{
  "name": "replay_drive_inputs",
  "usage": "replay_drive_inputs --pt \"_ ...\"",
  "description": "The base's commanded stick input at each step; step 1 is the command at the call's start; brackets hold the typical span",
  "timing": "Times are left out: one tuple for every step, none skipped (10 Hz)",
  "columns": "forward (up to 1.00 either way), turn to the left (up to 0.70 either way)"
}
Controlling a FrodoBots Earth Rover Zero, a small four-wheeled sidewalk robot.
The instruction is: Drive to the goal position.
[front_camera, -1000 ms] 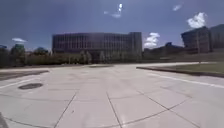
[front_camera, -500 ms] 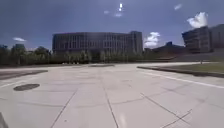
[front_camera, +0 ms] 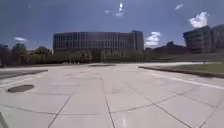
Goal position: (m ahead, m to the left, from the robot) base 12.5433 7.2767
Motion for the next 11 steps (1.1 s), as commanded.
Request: replay_drive_inputs --pt "0.5 0.0" --pt "0.5 0.0" --pt "0.5 0.0" --pt "0.5 0.0" --pt "0.5 0.0" --pt "0.5 0.0" --pt "0.5 0.0" --pt "0.5 0.0" --pt "0.5 0.0" --pt "0.5 0.0" --pt "0.5 0.0"
